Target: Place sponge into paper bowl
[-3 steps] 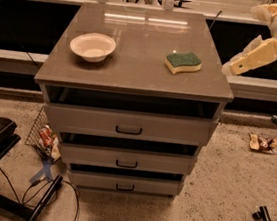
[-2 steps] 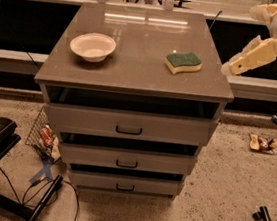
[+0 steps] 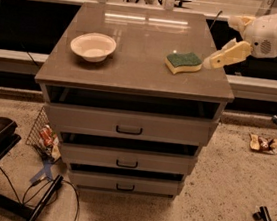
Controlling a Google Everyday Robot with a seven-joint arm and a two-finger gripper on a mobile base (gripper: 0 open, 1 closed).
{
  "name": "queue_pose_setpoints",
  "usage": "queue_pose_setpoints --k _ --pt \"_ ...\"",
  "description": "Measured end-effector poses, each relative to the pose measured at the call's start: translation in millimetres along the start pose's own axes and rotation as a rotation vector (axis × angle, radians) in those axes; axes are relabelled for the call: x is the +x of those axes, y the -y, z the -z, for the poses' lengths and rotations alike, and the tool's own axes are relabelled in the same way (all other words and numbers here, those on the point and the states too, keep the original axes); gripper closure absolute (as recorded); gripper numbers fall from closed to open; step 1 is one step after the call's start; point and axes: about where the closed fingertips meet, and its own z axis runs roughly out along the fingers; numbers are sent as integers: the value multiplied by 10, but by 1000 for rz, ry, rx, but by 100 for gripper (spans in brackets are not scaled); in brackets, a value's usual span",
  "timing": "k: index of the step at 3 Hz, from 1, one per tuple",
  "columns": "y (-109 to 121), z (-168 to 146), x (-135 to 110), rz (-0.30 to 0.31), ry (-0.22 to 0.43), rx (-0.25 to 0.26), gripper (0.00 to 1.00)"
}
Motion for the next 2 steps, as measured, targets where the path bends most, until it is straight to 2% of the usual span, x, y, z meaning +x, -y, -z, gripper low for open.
queue_pose_setpoints --k 2 --pt "546 -408 665 -61 24 -10 0"
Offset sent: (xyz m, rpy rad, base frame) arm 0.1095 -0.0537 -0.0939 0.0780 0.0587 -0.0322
